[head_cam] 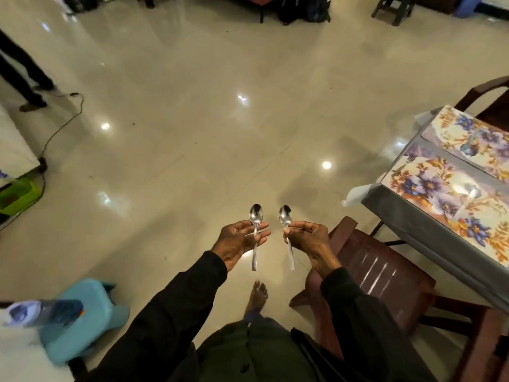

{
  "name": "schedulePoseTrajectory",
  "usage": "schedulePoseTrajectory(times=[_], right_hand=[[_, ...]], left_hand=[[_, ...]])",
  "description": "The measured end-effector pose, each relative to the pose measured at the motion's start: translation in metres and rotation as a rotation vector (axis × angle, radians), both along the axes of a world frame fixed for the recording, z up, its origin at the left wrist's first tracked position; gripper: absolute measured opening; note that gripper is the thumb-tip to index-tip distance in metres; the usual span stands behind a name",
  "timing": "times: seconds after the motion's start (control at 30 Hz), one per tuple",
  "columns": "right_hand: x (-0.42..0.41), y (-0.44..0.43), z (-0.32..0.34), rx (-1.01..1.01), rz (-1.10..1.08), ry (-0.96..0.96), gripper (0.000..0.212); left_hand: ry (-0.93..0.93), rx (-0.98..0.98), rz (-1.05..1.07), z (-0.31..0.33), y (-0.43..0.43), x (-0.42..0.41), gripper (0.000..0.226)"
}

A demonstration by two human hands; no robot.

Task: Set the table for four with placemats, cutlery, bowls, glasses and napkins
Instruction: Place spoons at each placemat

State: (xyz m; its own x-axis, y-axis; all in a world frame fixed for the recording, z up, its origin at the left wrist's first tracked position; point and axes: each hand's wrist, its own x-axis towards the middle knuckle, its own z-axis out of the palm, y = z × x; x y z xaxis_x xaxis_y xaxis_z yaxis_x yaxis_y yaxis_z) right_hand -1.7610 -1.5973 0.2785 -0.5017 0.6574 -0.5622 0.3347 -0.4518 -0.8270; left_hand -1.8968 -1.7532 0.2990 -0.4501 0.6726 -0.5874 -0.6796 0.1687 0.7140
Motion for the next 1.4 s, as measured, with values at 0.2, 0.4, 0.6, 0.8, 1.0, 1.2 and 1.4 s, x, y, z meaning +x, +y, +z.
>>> schedulePoseTrajectory(times=[0.2,0.4,0.6,0.8,1.0,1.2,1.4], right_hand=[[-0.029,0.052,-0.002,-0.011,-0.186,-0.010,0.018],[-0.033,0.106,-0.005,-0.037,-0.381,-0.016,0.017],[-0.038,0.168,-0.012,-0.060,-0.571,-0.060,0.020],[-0.050,0.224,0.002,-0.037,-0.780,-0.051,0.021],[-0.046,0.270,0.007,-0.027,-0.934,-0.038,0.016],[-0.022,0.309,-0.007,-0.053,-1.071,-0.042,0.012],[0.042,0.363,-0.037,-0.057,-1.112,-0.123,0.010]], left_hand=[[0.008,-0.017,-0.180,0.003,0.086,-0.056,0.039],[-0.065,-0.012,-0.357,-0.004,0.176,-0.082,0.037],[-0.105,-0.012,-0.547,-0.018,0.271,-0.106,0.041],[-0.093,0.002,-0.768,-0.018,0.369,-0.129,0.033],[-0.069,-0.009,-0.925,-0.018,0.441,-0.127,0.022],[-0.094,-0.043,-1.020,-0.029,0.500,-0.107,0.028],[-0.090,-0.080,-1.073,-0.039,0.574,-0.064,0.036]])
